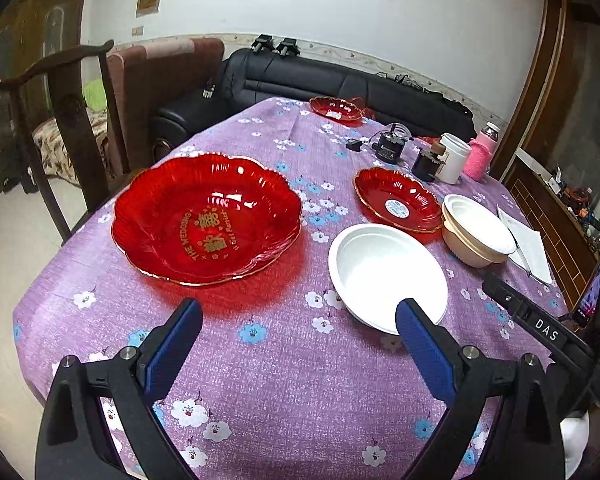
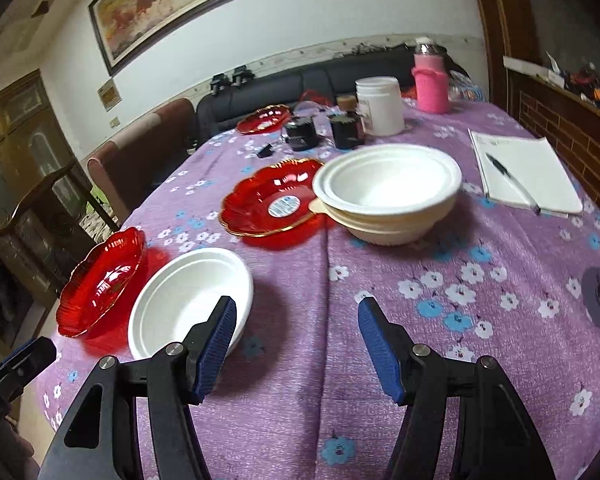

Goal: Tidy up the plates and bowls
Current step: 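Grasp the rim of the white plate with the right gripper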

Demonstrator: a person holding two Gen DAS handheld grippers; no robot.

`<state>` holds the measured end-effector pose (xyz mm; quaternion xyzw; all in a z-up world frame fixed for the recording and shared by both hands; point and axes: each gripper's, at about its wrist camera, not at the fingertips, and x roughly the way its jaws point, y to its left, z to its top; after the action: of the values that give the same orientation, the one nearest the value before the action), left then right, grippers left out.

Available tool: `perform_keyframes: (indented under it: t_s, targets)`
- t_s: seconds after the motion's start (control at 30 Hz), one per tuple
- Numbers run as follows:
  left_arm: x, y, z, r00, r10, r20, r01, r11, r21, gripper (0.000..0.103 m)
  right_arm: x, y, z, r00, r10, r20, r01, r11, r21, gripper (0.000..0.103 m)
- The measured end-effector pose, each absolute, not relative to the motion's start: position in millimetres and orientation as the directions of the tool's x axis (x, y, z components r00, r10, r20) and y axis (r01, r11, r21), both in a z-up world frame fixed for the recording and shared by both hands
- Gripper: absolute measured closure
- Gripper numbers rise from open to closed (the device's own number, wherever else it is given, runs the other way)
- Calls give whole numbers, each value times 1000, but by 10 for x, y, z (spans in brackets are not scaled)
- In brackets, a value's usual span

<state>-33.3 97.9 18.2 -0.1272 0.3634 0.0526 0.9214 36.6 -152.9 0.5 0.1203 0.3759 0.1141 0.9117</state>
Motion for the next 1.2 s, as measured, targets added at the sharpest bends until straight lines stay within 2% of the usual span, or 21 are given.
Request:
perform_keyframes:
  t_s: [0.27,0.5,0.57,0.6,0.63,0.7,1.03,1.2]
  targets:
    - [-322,1073,131,724,-22,-689,-191,954,-232,6,597,-1647,-234,594,419,-686,-68,876,477,35]
    - [-266,1001,130,721,-57,-690,-150,960,-235,6,824,-1319,-392,519,492,-699,-86,844,530,36]
    - [-228,977,119,716,-72,-694,-138,960,-242,7,884,-1222,-431,498,497,-711,-88,845,528,44]
    - [-201,964,111,712,-84,-697,-131,960,-249,7,913,-1181,-456,485,497,-719,-87,846,526,56]
    - [-173,956,99,706,-94,-702,-124,959,-254,7,948,-1148,-490,467,499,-730,-83,847,525,73]
    - [-110,933,76,694,-110,-712,-116,958,-262,8,965,-1139,-522,447,518,-729,-81,835,544,89]
    - [222,639,-20,645,-182,-743,-56,957,-283,8,799,-1427,-409,458,460,-761,-93,876,474,92]
    - [479,362,-162,622,-170,-765,-26,971,-238,11,741,-1569,-428,459,460,-760,-81,873,480,92]
